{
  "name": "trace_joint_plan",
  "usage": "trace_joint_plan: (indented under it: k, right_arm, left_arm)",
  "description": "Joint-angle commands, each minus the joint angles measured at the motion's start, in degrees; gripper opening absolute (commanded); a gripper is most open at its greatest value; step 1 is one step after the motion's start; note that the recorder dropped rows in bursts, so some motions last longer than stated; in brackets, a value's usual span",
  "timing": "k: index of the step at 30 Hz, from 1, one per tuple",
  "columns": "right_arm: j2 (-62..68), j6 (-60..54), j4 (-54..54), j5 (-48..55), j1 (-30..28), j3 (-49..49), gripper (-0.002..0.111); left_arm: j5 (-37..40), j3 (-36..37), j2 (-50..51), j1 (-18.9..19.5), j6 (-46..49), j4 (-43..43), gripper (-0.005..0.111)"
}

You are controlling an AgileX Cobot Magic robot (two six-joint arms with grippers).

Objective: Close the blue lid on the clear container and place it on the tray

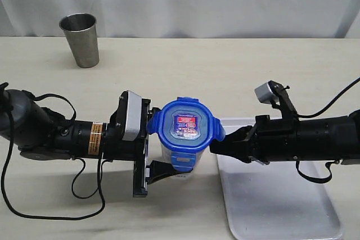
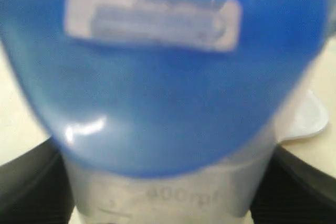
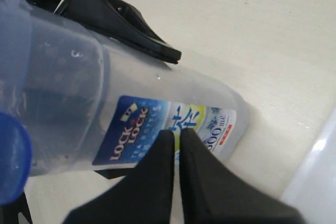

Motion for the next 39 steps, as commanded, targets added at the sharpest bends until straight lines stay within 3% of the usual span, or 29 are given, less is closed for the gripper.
trace_joint_plan:
  k: [1, 5, 8, 16, 19, 25, 32, 39]
  right_arm:
    - [-0.19, -0.65, 0.13, -0.18, -0.12, -0.42, 0.004]
    - [-0.19, -0.65, 0.13, -0.18, -0.34, -0.5, 0.004]
    - [-0.19, -0.65, 0.13, -2.08, -0.34, -1.93, 0.004]
    - [-2.02, 1.26, -1.3, -14.63, -0.01, -9.35, 0.005]
    - [-4.07, 8.6, -5.23, -17.27, -0.01, -12.1, 0.013]
    - [-6.42, 30.68, -23.39, -16.67, -0.01, -20.95, 0.049]
    - [-6.94, 40.31, -26.86, -0.37, 1.98, -33.95, 0.049]
    - [-6.37, 46.86, -37.88, -5.33, 10.89, -38.77, 0.055]
  left_arm:
    - [-0.41, -0.19, -0.14, -0.09, -2.46, -0.5, 0.018]
    - [1.69, -0.19, -0.14, 0.26, -6.63, -3.21, 0.0]
    - [1.58, -0.19, -0.14, 1.27, -10.75, -4.48, 0.0]
    - [1.47, -0.19, -0.14, 5.71, -10.49, -4.75, 0.0]
    - [1.47, -0.19, -0.14, 7.12, -10.49, -5.34, 0.0]
    - [1.47, -0.19, -0.14, 8.62, -10.49, -5.72, 0.0]
    - [1.69, -0.19, -0.14, 8.62, -10.49, -5.72, 0.0]
    - [1.69, -0.19, -0.14, 8.62, -10.49, -5.61, 0.0]
